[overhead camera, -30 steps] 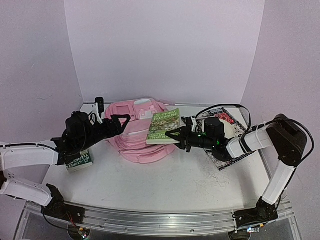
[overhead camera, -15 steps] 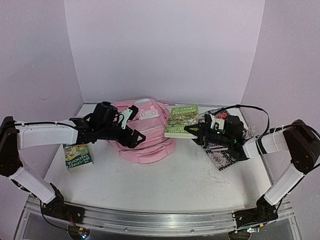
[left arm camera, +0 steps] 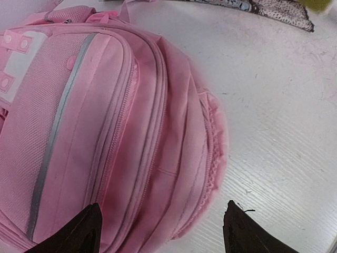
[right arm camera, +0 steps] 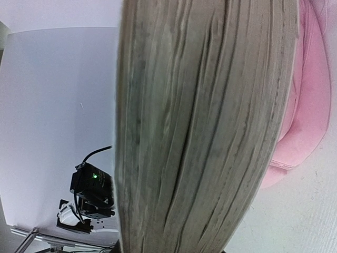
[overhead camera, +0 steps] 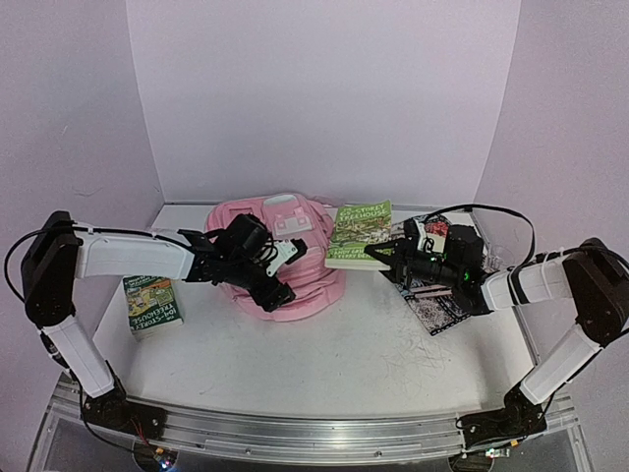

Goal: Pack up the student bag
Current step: Open the largest pocket of the student bag.

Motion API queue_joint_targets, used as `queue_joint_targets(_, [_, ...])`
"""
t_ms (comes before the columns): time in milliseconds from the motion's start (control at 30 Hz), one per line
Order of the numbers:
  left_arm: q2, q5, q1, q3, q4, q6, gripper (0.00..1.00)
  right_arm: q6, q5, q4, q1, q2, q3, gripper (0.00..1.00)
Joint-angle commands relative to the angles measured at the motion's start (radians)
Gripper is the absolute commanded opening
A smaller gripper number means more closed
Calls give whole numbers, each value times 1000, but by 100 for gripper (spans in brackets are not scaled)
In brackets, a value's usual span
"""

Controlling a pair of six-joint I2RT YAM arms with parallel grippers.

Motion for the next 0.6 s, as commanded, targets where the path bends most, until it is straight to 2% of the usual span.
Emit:
queue_joint_targets(0, [47, -103, -31, 70, -35, 105, 80, -41, -26, 414, -3, -48, 30, 0])
queue_joint_targets(167, [101, -148, -51, 117, -39, 122, 79, -41, -26, 414, -3, -38, 35, 0])
queue_joint_targets(233, [125, -214, -54, 134, -40, 122, 76, -42, -27, 413, -3, -37, 39, 0])
queue_joint_targets(433, [165, -323, -53, 189, -39, 110, 51, -44, -30, 413, -3, -39, 39, 0])
queue_joint_targets(567, [142, -336, -52, 193, -38, 99, 28, -45, -34, 414, -3, -45, 34, 0])
